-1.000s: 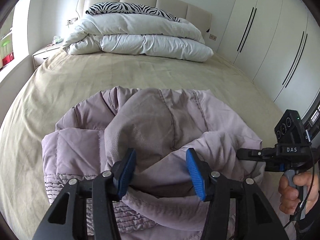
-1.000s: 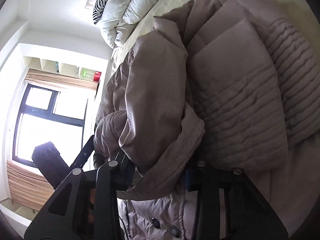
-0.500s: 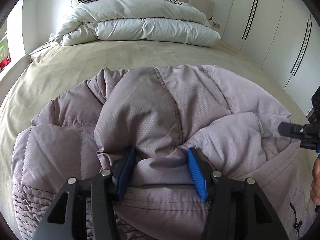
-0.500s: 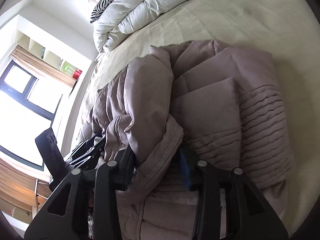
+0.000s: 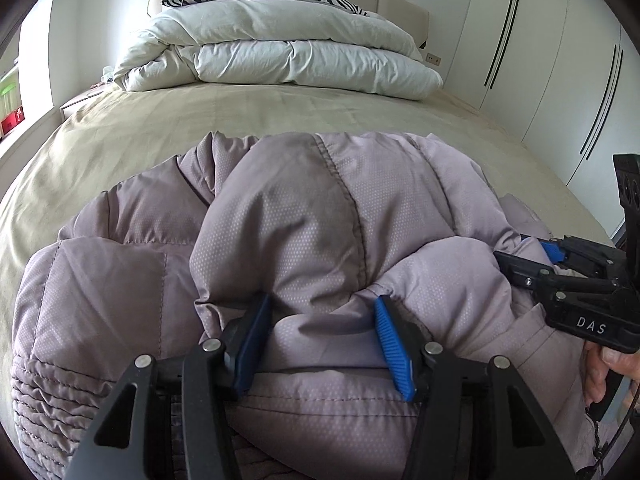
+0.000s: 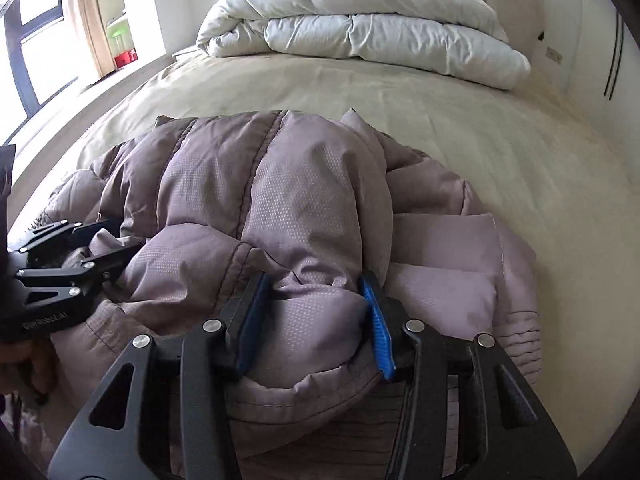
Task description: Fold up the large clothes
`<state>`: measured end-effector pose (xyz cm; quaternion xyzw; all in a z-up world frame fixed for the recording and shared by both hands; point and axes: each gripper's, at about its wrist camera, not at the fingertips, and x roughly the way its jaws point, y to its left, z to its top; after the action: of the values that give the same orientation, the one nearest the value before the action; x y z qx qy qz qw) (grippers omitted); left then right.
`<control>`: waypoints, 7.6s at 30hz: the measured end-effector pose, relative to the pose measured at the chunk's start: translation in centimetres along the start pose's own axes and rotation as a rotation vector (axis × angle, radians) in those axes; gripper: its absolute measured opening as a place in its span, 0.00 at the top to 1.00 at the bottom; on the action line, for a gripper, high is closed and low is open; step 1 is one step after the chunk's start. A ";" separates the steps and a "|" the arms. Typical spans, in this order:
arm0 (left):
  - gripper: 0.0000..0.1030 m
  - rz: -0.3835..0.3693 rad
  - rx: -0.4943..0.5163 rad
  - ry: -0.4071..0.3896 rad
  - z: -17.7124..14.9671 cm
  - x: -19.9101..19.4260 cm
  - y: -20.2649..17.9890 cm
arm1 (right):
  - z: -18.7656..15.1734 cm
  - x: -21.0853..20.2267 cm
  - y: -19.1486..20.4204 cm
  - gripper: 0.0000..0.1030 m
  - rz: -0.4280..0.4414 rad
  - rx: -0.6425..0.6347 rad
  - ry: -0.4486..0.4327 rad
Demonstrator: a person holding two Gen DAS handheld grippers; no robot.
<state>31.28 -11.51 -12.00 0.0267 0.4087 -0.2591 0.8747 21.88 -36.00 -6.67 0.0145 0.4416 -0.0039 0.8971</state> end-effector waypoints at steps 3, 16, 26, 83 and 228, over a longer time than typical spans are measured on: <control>0.44 -0.001 -0.004 -0.008 0.0 -0.1 -0.1 | 0.1 0.5 -1.0 0.56 0.028 0.051 0.002; 0.44 0.009 0.004 -0.019 -0.3 -0.2 -0.3 | -2.7 -1.5 1.5 0.49 -0.022 -0.083 -0.049; 0.14 -0.003 -0.073 -0.122 -1.7 -10.3 -0.9 | -6.8 -18.1 0.4 0.11 0.032 0.050 -0.379; 0.56 -0.318 -0.569 0.357 -37.0 -29.4 2.3 | -41.5 -29.8 -8.9 0.58 0.334 0.452 0.458; 0.23 0.127 -0.184 0.069 3.2 2.9 5.0 | 3.1 6.6 -2.5 0.65 0.363 0.361 0.117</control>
<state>37.42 -9.29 -12.77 -0.0191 0.4582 -0.1635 0.8735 28.34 -38.52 -10.09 0.2535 0.4751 0.0791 0.8389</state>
